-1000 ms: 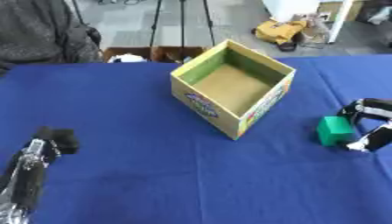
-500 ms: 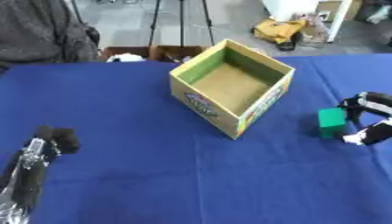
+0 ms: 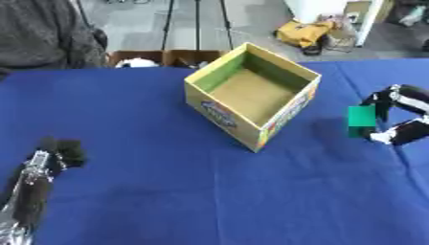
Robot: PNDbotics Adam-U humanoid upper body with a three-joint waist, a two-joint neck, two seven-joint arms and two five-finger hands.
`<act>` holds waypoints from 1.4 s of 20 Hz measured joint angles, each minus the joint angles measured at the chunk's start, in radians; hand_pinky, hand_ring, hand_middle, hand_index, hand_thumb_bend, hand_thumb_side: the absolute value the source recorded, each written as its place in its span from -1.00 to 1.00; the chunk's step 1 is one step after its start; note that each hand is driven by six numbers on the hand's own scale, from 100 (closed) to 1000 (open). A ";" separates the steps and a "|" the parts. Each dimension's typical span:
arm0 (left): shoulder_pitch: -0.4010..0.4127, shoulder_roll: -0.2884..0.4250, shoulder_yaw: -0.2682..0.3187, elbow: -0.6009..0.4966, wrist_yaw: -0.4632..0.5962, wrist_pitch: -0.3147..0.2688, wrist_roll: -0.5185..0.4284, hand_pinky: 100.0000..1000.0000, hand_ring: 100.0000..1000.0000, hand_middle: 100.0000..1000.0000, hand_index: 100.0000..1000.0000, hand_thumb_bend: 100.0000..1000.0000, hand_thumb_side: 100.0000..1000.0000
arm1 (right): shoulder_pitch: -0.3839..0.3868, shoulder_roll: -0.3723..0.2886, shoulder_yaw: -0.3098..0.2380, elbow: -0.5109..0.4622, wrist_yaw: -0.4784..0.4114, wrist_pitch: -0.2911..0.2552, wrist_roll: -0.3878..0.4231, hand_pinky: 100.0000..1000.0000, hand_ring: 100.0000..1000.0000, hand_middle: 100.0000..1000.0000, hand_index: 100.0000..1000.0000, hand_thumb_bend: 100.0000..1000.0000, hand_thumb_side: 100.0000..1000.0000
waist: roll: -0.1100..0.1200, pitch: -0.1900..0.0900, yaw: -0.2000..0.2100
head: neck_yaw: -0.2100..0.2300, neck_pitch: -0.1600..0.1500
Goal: Pick up objects on the table and place them in the box.
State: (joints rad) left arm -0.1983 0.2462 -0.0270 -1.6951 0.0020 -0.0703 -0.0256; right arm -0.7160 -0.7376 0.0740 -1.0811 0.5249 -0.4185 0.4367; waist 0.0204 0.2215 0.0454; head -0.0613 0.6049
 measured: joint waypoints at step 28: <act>-0.049 -0.001 -0.028 -0.007 0.006 0.001 -0.027 0.28 0.15 0.03 0.36 -0.37 1.00 | -0.311 0.244 -0.048 0.293 0.465 0.249 -0.325 0.31 0.34 -0.15 -0.09 -0.76 -0.20 | -0.041 0.039 0.202 | -0.051 -0.032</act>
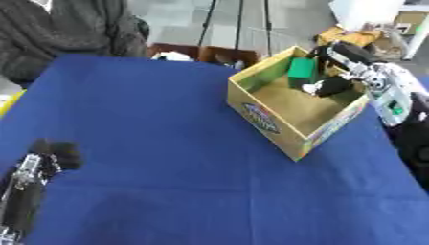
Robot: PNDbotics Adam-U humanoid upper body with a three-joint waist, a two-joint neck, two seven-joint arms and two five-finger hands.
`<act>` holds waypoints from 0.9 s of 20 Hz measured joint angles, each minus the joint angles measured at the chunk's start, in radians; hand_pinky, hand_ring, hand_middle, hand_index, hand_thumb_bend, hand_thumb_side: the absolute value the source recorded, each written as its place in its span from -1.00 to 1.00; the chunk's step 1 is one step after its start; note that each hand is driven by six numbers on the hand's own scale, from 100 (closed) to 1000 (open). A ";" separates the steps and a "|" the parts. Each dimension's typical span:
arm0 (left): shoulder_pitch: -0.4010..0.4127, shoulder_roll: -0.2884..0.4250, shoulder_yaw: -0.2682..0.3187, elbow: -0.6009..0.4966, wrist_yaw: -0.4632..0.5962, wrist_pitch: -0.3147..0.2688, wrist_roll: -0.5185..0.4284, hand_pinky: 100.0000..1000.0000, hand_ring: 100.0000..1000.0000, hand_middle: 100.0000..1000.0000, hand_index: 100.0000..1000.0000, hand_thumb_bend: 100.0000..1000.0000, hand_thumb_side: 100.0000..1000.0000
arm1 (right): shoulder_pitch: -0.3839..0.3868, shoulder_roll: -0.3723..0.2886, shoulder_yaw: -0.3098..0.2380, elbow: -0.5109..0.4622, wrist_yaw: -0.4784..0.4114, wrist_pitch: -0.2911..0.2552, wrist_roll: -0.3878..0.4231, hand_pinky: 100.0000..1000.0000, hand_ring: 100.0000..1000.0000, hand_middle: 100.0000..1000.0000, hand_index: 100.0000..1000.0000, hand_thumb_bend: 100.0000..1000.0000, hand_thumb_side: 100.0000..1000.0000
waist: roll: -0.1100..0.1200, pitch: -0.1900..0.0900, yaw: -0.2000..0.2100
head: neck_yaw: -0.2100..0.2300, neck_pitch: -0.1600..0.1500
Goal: Pick up objects on the table and place them in the box.
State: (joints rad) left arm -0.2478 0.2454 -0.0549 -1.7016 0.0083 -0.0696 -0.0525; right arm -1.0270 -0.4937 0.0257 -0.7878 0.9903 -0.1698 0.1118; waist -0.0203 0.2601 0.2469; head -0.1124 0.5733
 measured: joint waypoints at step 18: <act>0.001 -0.008 -0.002 0.000 0.000 0.001 0.001 0.28 0.15 0.03 0.35 -0.35 1.00 | 0.024 0.012 0.015 -0.048 0.024 -0.083 0.002 0.43 0.44 0.51 0.54 -0.36 0.01 | 0.000 -0.010 -0.041 | 0.008 -0.003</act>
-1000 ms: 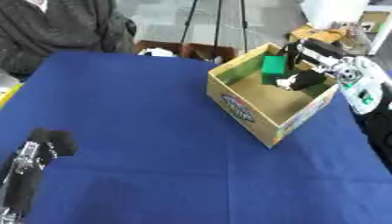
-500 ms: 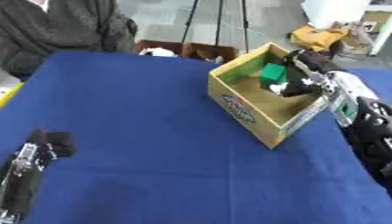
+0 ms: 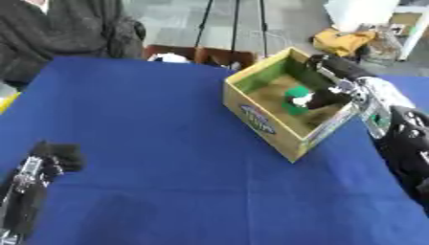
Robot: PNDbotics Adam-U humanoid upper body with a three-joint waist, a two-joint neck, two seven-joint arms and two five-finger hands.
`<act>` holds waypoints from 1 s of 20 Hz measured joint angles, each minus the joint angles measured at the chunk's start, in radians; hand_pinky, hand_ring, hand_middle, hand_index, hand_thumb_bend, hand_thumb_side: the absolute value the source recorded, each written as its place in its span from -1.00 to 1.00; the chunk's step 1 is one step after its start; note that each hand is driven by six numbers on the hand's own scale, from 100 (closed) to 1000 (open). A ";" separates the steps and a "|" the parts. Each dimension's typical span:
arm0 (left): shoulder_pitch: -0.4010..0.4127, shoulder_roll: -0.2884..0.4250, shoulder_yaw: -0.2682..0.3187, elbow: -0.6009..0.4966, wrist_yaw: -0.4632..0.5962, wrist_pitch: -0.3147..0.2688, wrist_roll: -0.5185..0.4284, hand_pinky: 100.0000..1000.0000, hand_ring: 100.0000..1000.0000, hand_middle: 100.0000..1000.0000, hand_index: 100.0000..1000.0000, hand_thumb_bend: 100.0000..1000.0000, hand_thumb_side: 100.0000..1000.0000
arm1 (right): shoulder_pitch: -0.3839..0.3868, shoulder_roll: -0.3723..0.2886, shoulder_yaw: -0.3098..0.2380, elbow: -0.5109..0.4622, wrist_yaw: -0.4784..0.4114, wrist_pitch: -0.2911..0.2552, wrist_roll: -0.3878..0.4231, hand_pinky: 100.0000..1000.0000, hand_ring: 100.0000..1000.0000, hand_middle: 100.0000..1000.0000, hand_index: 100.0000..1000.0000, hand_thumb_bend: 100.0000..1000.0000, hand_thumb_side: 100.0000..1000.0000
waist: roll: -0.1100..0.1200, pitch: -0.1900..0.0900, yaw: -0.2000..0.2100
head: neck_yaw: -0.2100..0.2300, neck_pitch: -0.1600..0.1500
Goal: Pick up objects on the table and place them in the box.
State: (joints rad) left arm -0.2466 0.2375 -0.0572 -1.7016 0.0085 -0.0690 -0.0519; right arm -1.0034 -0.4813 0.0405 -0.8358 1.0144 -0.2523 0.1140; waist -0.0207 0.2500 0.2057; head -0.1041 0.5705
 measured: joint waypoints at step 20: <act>0.034 0.000 0.037 0.000 0.000 -0.003 0.039 0.28 0.15 0.03 0.35 -0.35 1.00 | 0.615 -0.170 -0.111 -0.706 -1.253 0.078 -0.094 0.16 0.13 0.42 0.37 -1.00 0.38 | 0.069 -0.013 -0.169 | 0.094 0.009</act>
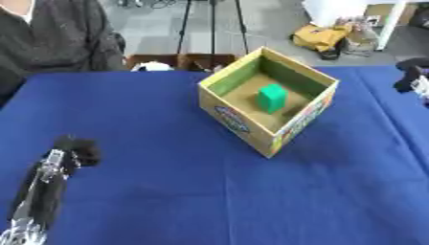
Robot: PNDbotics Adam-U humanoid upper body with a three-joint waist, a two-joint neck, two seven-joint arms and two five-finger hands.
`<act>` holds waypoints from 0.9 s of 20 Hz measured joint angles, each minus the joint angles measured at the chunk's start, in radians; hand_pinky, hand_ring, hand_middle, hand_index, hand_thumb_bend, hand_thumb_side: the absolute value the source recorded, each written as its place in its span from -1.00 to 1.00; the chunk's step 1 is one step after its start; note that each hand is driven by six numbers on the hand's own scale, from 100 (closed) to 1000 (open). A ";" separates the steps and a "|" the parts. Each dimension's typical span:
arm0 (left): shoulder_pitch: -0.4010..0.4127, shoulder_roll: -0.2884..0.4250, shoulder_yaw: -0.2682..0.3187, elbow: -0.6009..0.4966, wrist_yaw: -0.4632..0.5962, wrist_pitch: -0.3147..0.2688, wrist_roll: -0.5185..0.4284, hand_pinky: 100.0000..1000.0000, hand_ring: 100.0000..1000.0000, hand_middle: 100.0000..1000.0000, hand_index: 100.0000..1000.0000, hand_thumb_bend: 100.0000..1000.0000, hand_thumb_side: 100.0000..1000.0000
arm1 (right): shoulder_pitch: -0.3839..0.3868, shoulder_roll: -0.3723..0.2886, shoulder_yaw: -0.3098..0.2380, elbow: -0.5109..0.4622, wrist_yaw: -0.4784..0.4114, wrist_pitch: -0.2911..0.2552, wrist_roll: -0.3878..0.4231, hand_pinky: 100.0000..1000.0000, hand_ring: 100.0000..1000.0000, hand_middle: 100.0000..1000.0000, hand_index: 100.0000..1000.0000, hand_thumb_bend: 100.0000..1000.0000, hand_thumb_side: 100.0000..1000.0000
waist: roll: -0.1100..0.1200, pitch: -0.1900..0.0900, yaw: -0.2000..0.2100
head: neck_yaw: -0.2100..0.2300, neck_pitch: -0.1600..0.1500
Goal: Pick up objects on the table and place them in the box.
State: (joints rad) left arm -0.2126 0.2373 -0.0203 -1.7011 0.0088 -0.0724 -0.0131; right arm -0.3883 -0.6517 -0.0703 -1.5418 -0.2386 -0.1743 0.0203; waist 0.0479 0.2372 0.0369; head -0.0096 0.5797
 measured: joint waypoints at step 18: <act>0.005 -0.001 0.031 0.000 0.005 -0.003 0.042 0.28 0.14 0.02 0.35 -0.35 0.98 | 0.134 0.122 -0.065 -0.096 -0.123 0.073 -0.044 0.13 0.07 0.31 0.31 -1.00 0.43 | 0.002 -0.003 -0.026 | 0.013 0.000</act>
State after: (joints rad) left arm -0.2071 0.2363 0.0105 -1.7012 0.0136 -0.0751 0.0290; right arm -0.2547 -0.5296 -0.1354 -1.6376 -0.3613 -0.1009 -0.0235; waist 0.0496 0.2338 0.0113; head 0.0029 0.5794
